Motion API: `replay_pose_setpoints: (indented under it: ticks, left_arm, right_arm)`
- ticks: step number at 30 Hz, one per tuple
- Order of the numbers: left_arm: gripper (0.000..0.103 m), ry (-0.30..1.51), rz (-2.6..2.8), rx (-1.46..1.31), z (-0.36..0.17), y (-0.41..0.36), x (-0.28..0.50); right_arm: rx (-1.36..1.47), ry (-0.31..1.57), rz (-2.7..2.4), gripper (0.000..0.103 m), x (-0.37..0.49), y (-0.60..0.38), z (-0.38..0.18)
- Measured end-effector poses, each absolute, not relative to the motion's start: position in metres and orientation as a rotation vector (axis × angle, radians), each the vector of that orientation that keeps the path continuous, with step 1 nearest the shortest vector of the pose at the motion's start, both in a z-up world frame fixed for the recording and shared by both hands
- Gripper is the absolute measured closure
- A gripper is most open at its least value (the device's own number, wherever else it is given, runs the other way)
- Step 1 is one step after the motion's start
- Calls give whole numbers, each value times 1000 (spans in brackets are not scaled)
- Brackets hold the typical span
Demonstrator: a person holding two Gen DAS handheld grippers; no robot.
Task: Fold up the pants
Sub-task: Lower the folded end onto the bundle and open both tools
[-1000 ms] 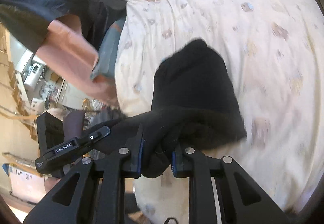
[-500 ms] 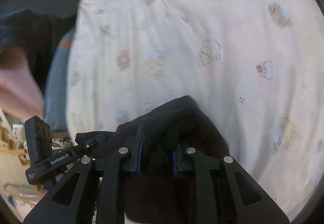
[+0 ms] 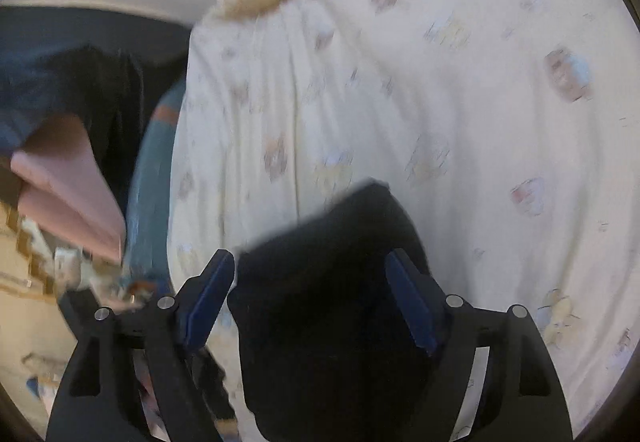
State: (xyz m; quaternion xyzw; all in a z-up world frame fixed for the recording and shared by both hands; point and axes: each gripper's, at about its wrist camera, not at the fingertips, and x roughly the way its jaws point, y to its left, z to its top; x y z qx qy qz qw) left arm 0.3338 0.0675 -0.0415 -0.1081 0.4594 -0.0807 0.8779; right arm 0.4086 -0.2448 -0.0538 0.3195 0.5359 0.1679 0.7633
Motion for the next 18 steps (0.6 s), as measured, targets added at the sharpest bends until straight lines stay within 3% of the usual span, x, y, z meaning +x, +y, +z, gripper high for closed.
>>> replay_pose_setpoints:
  ticks: [3, 7, 9, 12, 18]
  left_arm:
    - [17, 996, -247, -74, -65, 26, 327]
    - [17, 1078, -171, -40, -105, 1, 344]
    - [17, 1165, -43, -83, -137, 9, 368]
    - [13, 1269, -8, -301, -177, 30, 390]
    - [10, 1255, -4, -334, -176, 35, 388]
  right_arm:
    - [430, 1197, 386, 25, 401, -213, -48]
    - [196, 1277, 481, 39, 390, -156, -82]
    - [95, 1266, 347, 39, 399, -143, -107]
    - [171, 1314, 195, 40, 420, -151, -147]
    - [101, 1322, 187, 35, 421, -143, -155]
